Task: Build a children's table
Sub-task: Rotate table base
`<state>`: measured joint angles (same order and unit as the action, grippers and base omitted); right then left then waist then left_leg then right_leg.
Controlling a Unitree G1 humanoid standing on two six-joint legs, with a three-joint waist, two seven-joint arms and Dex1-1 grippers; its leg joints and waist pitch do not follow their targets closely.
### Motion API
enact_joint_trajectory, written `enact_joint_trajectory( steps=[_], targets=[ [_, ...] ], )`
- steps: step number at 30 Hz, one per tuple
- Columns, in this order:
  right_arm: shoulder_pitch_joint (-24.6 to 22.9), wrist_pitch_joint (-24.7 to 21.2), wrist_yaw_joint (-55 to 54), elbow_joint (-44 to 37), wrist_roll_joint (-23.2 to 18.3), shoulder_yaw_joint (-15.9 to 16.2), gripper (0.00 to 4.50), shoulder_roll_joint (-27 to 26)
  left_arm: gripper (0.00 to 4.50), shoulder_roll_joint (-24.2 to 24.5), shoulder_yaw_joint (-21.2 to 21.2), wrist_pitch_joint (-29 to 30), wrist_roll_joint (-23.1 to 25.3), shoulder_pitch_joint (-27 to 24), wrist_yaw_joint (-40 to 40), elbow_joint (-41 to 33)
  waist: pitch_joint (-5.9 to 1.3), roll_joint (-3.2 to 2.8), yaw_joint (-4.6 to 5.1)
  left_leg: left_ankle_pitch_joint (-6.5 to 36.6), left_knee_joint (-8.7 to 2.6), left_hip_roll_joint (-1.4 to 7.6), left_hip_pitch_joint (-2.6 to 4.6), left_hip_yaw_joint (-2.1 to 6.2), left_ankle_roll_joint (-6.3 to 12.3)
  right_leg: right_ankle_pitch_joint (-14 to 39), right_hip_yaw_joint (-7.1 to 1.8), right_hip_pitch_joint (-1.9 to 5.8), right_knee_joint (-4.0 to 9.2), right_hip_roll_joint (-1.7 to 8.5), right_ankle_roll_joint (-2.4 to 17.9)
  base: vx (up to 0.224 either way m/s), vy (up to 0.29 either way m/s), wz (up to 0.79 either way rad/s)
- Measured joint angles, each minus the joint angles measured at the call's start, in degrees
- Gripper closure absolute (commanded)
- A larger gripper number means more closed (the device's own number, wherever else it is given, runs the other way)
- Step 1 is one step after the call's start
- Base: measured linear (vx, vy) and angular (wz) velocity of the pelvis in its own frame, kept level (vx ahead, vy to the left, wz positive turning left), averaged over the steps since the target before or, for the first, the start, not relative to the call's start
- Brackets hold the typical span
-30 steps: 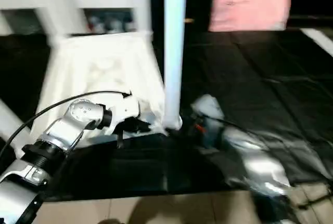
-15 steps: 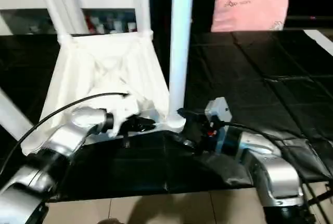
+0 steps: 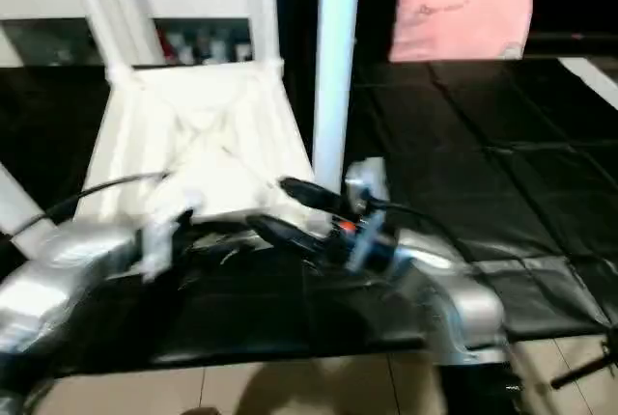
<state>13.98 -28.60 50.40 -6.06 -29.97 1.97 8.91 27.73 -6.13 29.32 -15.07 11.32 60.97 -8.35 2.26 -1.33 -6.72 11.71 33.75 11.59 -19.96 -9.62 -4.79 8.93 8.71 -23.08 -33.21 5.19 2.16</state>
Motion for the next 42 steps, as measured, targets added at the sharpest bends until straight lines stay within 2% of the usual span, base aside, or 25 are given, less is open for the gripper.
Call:
enact_joint_trajectory(
  steps=[2,7,12,14,17,18,21,22,24,28,32,35,36,40,42],
  targets=[
    [1.11,2.90,-3.17,2.35,2.01,0.13,0.00,-2.10,2.38,1.43,1.45,1.00,-0.31,-4.26,-0.37,-2.49,0.00,0.00,0.48,0.00,-0.01,0.00,0.01,-0.01,0.00,0.00,0.00,0.00,-0.01,0.00,0.00,0.000,0.000,0.00],
    [4.27,5.68,-11.10,8.16,5.02,-1.14,0.00,-4.48,2.05,5.16,5.11,2.77,-0.72,-11.18,-1.05,-5.09,-0.04,0.20,1.42,-0.03,0.02,0.01,0.03,0.01,-0.05,0.00,-0.02,0.02,0.00,-0.02,-0.01,0.000,0.000,0.00],
    [6.09,9.79,-15.56,13.29,7.32,-4.12,0.00,-4.28,1.59,11.55,8.79,4.12,-0.82,-18.64,-0.95,-6.66,-0.12,0.35,1.55,-0.02,0.01,-0.03,0.02,0.01,-0.03,0.00,-0.09,0.06,0.03,-0.02,-0.01,0.000,0.000,0.00],
    [6.20,11.28,-16.25,14.31,8.01,-4.47,0.00,-4.19,1.50,12.27,9.43,4.08,-0.81,-20.52,-0.35,-6.75,-0.12,0.36,1.55,-0.02,0.00,-0.03,0.02,0.02,-0.03,0.01,-0.10,0.05,0.03,-0.02,-0.02,0.000,0.000,0.00],
    [6.58,12.74,-17.54,15.71,8.19,-4.43,0.00,-4.79,1.18,15.69,11.32,5.49,-1.51,-26.11,2.32,-9.23,-0.14,0.51,1.82,-0.02,-0.06,0.02,0.04,0.00,-0.04,0.01,-0.13,0.04,0.02,-0.10,-0.02,0.000,0.000,0.00],
    [6.59,13.03,-18.02,15.98,8.30,-4.59,0.00,-4.83,1.18,16.68,12.08,5.92,-1.85,-27.36,2.93,-9.56,-0.12,0.55,1.74,-0.02,-0.06,0.03,0.06,0.00,-0.04,0.01,-0.13,0.04,0.02,-0.11,-0.02,0.000,0.000,0.00],
    [6.67,13.29,-19.36,16.60,8.35,-5.03,0.00,-5.08,0.80,18.50,14.63,6.86,-2.82,-29.74,4.03,-9.91,-0.11,0.74,1.53,-0.03,-0.03,0.03,0.13,0.01,-0.04,0.01,-0.15,0.10,0.02,-0.11,-0.02,0.000,0.000,0.00],
    [6.70,13.57,-19.44,17.06,8.33,-5.16,0.00,-5.24,0.75,19.08,15.72,6.82,-3.27,-30.17,4.15,-9.90,-0.13,0.90,1.55,-0.03,-0.03,0.03,0.43,-0.01,-0.04,0.01,-0.20,0.15,0.02,-0.11,-0.02,0.000,0.000,0.00],
    [6.74,13.57,-19.27,17.94,8.09,-5.40,0.00,-5.49,0.61,19.83,19.28,6.50,-3.87,-30.07,4.12,-8.80,-0.05,1.25,1.59,-0.03,-0.04,0.03,0.64,-0.02,-0.04,0.01,-0.24,0.34,0.01,-0.13,-0.02,0.000,0.000,0.00],
    [6.14,11.42,-18.66,17.53,7.34,-4.95,0.00,-5.35,0.25,21.54,26.43,5.64,-6.07,-26.20,4.12,-4.80,0.23,1.60,1.75,-0.03,-0.06,0.04,0.98,0.01,-0.05,0.01,-0.26,0.67,0.05,-0.18,-0.02,0.000,0.000,0.00],
    [4.68,9.31,-16.11,14.96,7.42,-1.42,0.00,-4.33,0.04,21.17,29.73,5.17,-7.89,-20.52,1.64,-1.52,0.23,1.77,1.82,-0.01,-0.07,0.01,1.04,-0.02,-0.05,0.01,-0.36,0.76,0.09,-0.18,-0.02,0.000,0.000,0.00],
    [2.81,12.57,-11.15,14.08,9.84,3.04,0.00,-1.60,0.04,21.03,29.95,3.89,-8.02,-18.53,0.23,0.18,0.20,1.81,1.75,0.01,-0.17,0.02,0.96,-0.03,-0.07,0.03,-0.35,0.73,0.09,-0.21,-0.04,0.000,0.000,0.00],
    [2.20,12.99,-10.15,14.05,10.64,4.01,0.00,-1.27,0.04,20.57,29.94,3.47,-8.04,-17.78,0.01,0.83,0.09,1.98,1.73,0.01,-0.21,0.03,0.94,-0.03,-0.07,0.05,-0.36,0.74,0.08,-0.23,-0.02,0.000,0.000,0.00],
    [1.75,13.69,-10.09,14.37,14.75,7.12,0.00,0.19,0.04,18.18,29.34,3.50,-9.85,-15.18,-0.19,0.92,0.06,2.07,1.64,0.00,-0.18,0.06,0.96,-0.03,-0.08,0.06,-0.36,0.78,0.05,-0.25,-0.01,0.000,0.000,0.00],
    [1.80,12.35,-10.15,14.68,15.58,8.22,0.00,1.52,0.04,16.81,28.36,3.63,-10.44,-13.16,-0.74,0.69,0.06,2.08,1.54,0.00,-0.16,0.06,1.04,-0.03,-0.08,0.06,-0.38,0.91,0.06,-0.25,-0.01,0.000,0.000,0.00]
  ],
)
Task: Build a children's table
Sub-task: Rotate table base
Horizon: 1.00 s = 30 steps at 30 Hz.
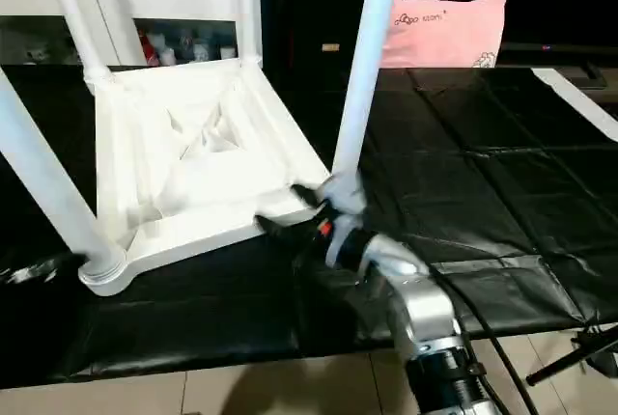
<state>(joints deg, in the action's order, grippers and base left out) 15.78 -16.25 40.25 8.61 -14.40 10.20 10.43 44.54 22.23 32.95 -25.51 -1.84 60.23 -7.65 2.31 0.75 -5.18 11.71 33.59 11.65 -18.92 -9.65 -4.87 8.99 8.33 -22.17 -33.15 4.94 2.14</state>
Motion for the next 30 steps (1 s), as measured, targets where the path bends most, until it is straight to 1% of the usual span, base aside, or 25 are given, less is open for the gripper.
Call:
enact_joint_trajectory(
  steps=[2,3,6,8,13,15,17,18,20,22,24,26,28,30],
  targets=[
    [0.16,-0.90,-0.14,1.20,1.88,1.74,0.00,1.56,0.04,-1.90,-1.42,0.35,-1.02,2.09,-0.83,-0.19,0.02,-0.03,-0.08,0.00,0.03,-0.01,0.08,0.00,0.00,0.00,-0.02,0.08,0.00,0.00,0.00,0.000,0.000,0.00],
    [0.17,-0.91,-0.42,2.37,3.55,2.87,0.00,2.20,0.04,-3.22,-2.71,0.74,-1.95,3.44,-1.22,-0.39,0.02,-0.03,-0.10,0.00,0.04,-0.01,0.10,0.00,0.00,0.00,-0.03,0.12,0.00,0.00,0.00,0.000,0.000,0.00],
    [0.20,-0.92,-1.66,4.77,6.76,4.31,0.00,2.24,0.04,-5.84,-5.41,2.38,-3.59,6.27,-1.96,-1.42,-0.04,0.08,0.03,0.00,0.05,-0.01,0.08,0.00,0.00,0.00,-0.04,0.12,0.00,0.00,0.00,0.000,0.000,0.00],
    [0.26,-1.13,-2.32,5.41,7.94,4.56,0.00,2.29,0.04,-6.69,-6.89,3.25,-4.72,6.79,-1.84,-3.05,-0.06,0.11,0.06,0.01,0.04,-0.02,0.04,0.00,0.00,0.00,-0.05,0.11,0.00,0.00,0.00,0.000,0.000,0.00],
    [1.14,-1.77,-4.83,6.45,10.18,5.08,0.00,3.46,0.04,-8.66,-11.02,6.81,-8.54,7.38,-1.61,-7.68,0.04,-0.05,0.04,0.00,-0.01,0.00,-0.02,0.00,0.00,0.02,-0.04,0.04,-0.04,-0.02,0.03,0.000,0.000,0.00],
    [2.82,-1.19,-7.99,10.12,10.97,4.43,0.00,2.86,0.04,-10.45,-12.71,9.02,-10.73,8.82,-1.80,-9.52,0.03,-0.04,0.05,0.00,0.06,0.00,-0.03,-0.01,-0.01,0.01,-0.04,0.03,-0.05,-0.02,0.05,0.000,0.000,0.00],
    [3.61,-0.89,-10.02,11.66,11.68,3.62,0.00,1.99,0.04,-11.32,-14.02,9.89,-12.15,9.45,-1.80,-11.30,0.03,-0.04,0.12,0.00,0.07,0.00,-0.01,-0.01,-0.01,0.01,-0.06,0.04,-0.06,-0.02,0.05,0.000,0.000,0.00],
    [4.07,-0.83,-11.01,12.90,11.69,2.70,0.00,1.38,0.04,-12.32,-14.65,10.71,-13.20,9.97,-2.04,-11.82,0.03,-0.03,0.24,0.00,0.06,0.00,0.00,-0.02,-0.01,0.01,-0.07,0.04,-0.08,-0.02,0.05,0.000,0.000,0.00],
    [4.67,-0.48,-12.31,14.73,11.86,1.39,0.00,0.39,0.04,-15.84,-16.25,11.36,-14.36,11.54,-3.53,-12.67,0.02,-0.03,0.21,0.00,0.07,0.00,-0.01,-0.02,-0.01,0.01,-0.07,0.03,-0.10,-0.02,0.05,0.000,0.000,0.00],
    [4.77,0.47,-12.92,15.65,11.84,1.26,0.00,0.05,0.04,-17.96,-17.63,11.80,-14.88,12.13,-4.87,-12.75,0.02,-0.02,0.33,0.00,0.07,0.00,-0.01,-0.03,-0.01,0.01,-0.07,0.03,-0.10,-0.03,0.05,0.000,0.000,0.00],
    [5.51,1.57,-13.77,17.39,12.35,0.77,0.00,0.05,0.04,-20.67,-19.94,11.85,-14.63,13.62,-6.18,-12.66,0.03,-0.01,0.42,0.00,0.09,0.00,-0.02,-0.04,-0.01,0.01,-0.08,0.02,-0.10,-0.03,0.04,0.000,0.000,0.00],
    [6.80,2.15,-14.67,19.19,12.94,0.40,0.00,0.10,0.04,-22.88,-22.31,11.60,-13.39,15.45,-7.01,-12.03,0.04,0.02,0.71,-0.01,0.10,0.01,-0.02,-0.05,-0.02,0.00,-0.08,0.02,-0.10,-0.04,0.04,0.000,0.000,0.00],
    [8.06,2.91,-15.98,21.24,13.27,-0.18,0.00,-0.07,0.04,-25.89,-25.25,10.41,-11.68,17.76,-7.99,-10.06,0.05,0.01,1.12,-0.01,0.11,0.01,-0.03,-0.05,-0.02,0.00,-0.07,0.01,-0.09,-0.04,0.04,0.000,0.000,0.00],
    [9.52,3.33,-16.72,23.16,13.95,-1.02,0.00,-0.66,0.04,-29.12,-27.82,8.62,-9.71,20.41,-8.90,-6.92,0.05,0.01,1.73,-0.01,0.11,0.01,-0.07,-0.04,-0.02,0.00,-0.07,-0.01,-0.09,-0.05,0.03,0.000,0.000,0.00]
  ],
)
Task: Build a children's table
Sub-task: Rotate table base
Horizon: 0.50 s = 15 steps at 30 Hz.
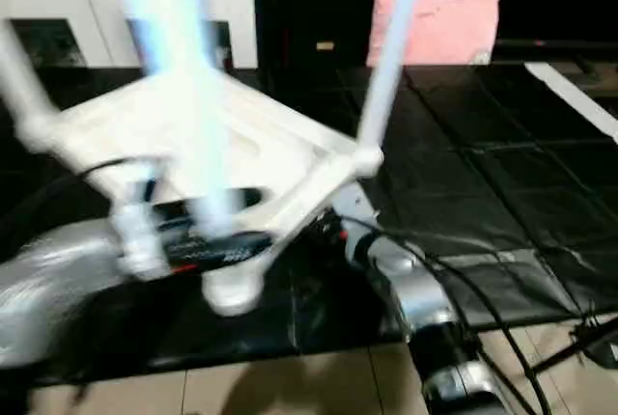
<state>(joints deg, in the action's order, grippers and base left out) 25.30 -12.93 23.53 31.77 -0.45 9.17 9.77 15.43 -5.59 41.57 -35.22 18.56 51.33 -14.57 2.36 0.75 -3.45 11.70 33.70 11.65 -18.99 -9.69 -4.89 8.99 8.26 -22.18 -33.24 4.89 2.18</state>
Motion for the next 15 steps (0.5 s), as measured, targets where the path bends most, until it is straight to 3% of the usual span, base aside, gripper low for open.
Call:
enact_joint_trajectory(
  steps=[7,15],
  targets=[
    [1.77,2.14,-1.34,3.00,0.16,-0.82,0.00,-0.99,0.04,-5.34,-4.25,-4.26,3.26,4.40,-2.21,5.43,0.00,-0.03,1.21,0.02,-0.04,0.17,-0.22,-0.01,-0.03,-0.02,-0.03,-0.26,0.01,-0.22,0.15,0.000,0.000,0.00],
    [2.78,2.38,-1.66,5.08,-1.61,-3.26,0.00,-2.94,0.04,-8.11,-4.57,-10.16,8.11,8.45,-5.51,12.66,0.06,-0.12,1.28,0.01,0.09,0.24,-0.15,0.00,-0.07,-0.08,-0.07,-0.24,0.00,-0.33,0.20,0.000,0.000,0.00]
  ],
)
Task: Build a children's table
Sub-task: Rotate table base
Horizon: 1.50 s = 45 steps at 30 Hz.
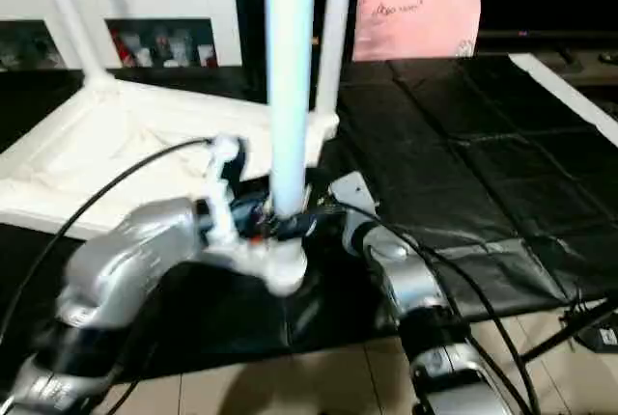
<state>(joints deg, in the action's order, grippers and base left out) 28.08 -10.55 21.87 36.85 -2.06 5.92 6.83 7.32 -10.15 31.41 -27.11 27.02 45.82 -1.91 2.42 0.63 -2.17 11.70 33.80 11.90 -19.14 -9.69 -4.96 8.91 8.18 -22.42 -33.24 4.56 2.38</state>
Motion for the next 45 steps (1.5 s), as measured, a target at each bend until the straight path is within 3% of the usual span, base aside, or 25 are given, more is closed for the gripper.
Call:
enact_joint_trajectory(
  steps=[4,8,17,22,24,27,39,45],
  targets=[
    [0.29,2.03,-0.56,1.80,-0.18,-1.33,0.00,-0.33,0.04,-0.75,0.10,-2.38,0.85,1.03,-0.23,1.59,0.00,0.00,-0.22,0.00,-0.01,0.00,-0.04,0.00,0.00,0.00,-0.01,-0.02,0.01,0.00,0.00,0.000,0.000,0.00],
    [0.51,2.35,-0.33,2.10,-0.91,-2.26,0.00,0.18,0.04,1.76,0.09,-3.09,0.83,2.95,2.92,2.18,-0.01,-0.09,-0.25,0.00,-0.02,0.00,-0.22,-0.01,0.00,-0.01,-0.04,-0.21,-0.02,-0.01,0.02,0.000,0.000,0.00],
    [-1.12,3.49,6.76,-4.09,-2.88,-3.82,0.00,5.62,0.04,15.51,-2.20,-3.84,2.86,2.54,17.30,6.77,0.32,-0.80,-1.25,0.00,0.04,-0.02,-0.34,-0.15,0.00,0.00,-0.29,-0.53,-0.28,-0.01,0.06,0.000,0.000,0.00],
    [-4.26,2.25,13.89,-10.59,-4.43,-3.17,0.00,11.06,0.04,22.24,-4.77,-9.24,9.30,4.28,22.13,14.70,0.33,-0.81,-1.54,0.00,0.10,-0.06,-0.30,-0.19,0.01,0.01,-0.48,-0.52,-0.34,-0.03,0.03,0.000,0.000,0.00],
    [-6.31,0.45,18.69,-14.83,-5.32,-2.24,0.00,14.37,0.39,23.34,-6.94,-12.22,12.09,6.16,23.52,17.62,0.33,-0.80,-2.18,0.00,0.12,-0.09,-0.29,-0.19,0.01,0.02,-0.59,-0.49,-0.33,-0.05,0.00,0.000,0.000,0.00],
    [-9.67,-2.87,26.20,-21.25,-7.44,-0.65,0.00,19.33,0.54,24.66,-9.23,-16.45,15.82,8.54,24.74,22.02,0.34,-0.81,-2.96,0.01,0.10,-0.09,-0.25,-0.23,0.03,0.04,-0.75,-0.50,-0.33,-0.13,-0.02,0.000,0.000,0.00],
    [-17.13,-12.17,41.65,-38.43,-14.86,1.47,0.00,30.65,1.70,21.01,-17.35,-29.87,26.38,15.12,26.83,35.97,0.35,-0.87,-4.52,0.00,0.10,-0.10,-0.24,-0.24,0.03,0.05,-0.81,-0.49,-0.31,-0.17,-0.07,0.000,0.000,0.00],
    [-18.09,-14.61,43.64,-40.83,-16.10,1.70,0.00,31.94,2.16,19.75,-17.81,-34.30,28.53,16.80,27.55,40.31,0.34,-0.88,-5.14,0.00,0.12,-0.10,-0.27,-0.23,0.03,0.05,-0.81,-0.50,-0.31,-0.18,-0.07,0.000,0.000,0.00]
  ],
)
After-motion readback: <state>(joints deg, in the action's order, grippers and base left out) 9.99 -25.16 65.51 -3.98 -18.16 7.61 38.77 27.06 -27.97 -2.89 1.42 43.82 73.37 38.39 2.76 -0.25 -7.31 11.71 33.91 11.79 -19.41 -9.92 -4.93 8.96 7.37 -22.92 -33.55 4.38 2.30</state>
